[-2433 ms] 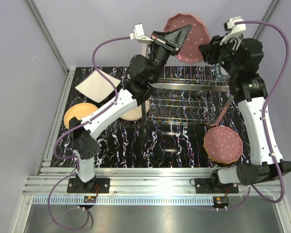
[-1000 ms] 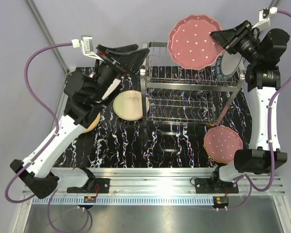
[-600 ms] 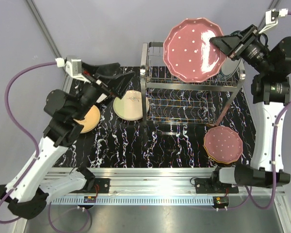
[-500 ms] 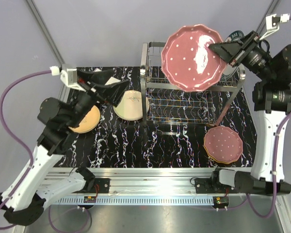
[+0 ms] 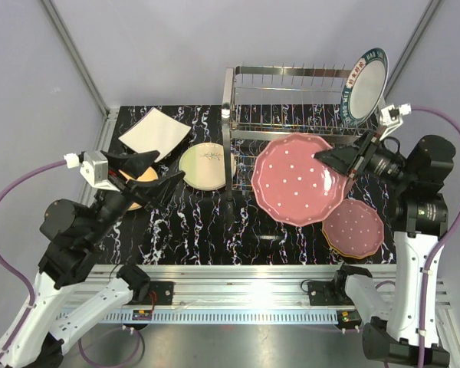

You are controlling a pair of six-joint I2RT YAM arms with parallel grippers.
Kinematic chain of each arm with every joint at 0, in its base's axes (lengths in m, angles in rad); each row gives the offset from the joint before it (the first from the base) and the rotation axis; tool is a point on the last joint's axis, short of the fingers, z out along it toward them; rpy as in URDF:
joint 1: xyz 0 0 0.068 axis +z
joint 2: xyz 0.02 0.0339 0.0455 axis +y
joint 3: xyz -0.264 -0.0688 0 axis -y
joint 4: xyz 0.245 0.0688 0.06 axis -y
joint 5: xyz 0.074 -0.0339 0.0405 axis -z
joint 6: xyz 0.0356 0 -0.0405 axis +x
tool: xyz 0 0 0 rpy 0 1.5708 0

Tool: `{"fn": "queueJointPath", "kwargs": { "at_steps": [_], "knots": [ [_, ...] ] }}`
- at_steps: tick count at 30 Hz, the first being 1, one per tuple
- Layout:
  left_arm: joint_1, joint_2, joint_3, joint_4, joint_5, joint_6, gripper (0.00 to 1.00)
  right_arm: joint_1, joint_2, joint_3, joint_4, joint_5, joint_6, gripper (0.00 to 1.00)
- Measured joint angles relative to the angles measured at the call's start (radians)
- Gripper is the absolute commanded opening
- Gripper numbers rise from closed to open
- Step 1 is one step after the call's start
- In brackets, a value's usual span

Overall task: Unload the plates from the dish rack
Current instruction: Pass the plate from the left arm to the right

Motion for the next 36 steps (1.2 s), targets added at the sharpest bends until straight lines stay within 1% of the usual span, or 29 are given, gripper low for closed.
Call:
{"fn": "queueJointPath", "kwargs": {
  "at_steps": [4,13,16,20,23,26,32,36],
  "knots": [
    [0.000,-0.051,-0.045,-0.048,-0.004,0.009,0.99,-0.043,-0.038,-0.094,-0.123,0.004,-0.095,0.00],
    [0.001,-0.134,-0.108,-0.107,-0.008,0.031,0.99,-0.121,-0.061,-0.178,-0.375,0.033,-0.317,0.00],
    [0.001,-0.170,-0.148,-0.132,-0.022,0.043,0.99,-0.180,-0.051,-0.199,-0.457,0.043,-0.398,0.00],
    [0.001,-0.209,-0.176,-0.170,-0.040,0.066,0.99,-0.296,-0.021,-0.239,-0.558,0.060,-0.502,0.00],
    [0.001,-0.233,-0.184,-0.192,-0.047,0.089,0.99,-0.370,0.021,-0.263,-0.594,0.067,-0.554,0.00],
    [0.001,-0.245,-0.184,-0.203,-0.050,0.111,0.99,-0.410,0.053,-0.274,-0.604,0.074,-0.581,0.00],
    [0.001,-0.250,-0.209,-0.212,-0.055,0.150,0.99,-0.443,0.076,-0.284,-0.609,0.084,-0.610,0.00],
    [0.001,-0.250,-0.228,-0.213,-0.056,0.169,0.99,-0.460,0.129,-0.266,-0.620,0.076,-0.644,0.00]
  ]
}}
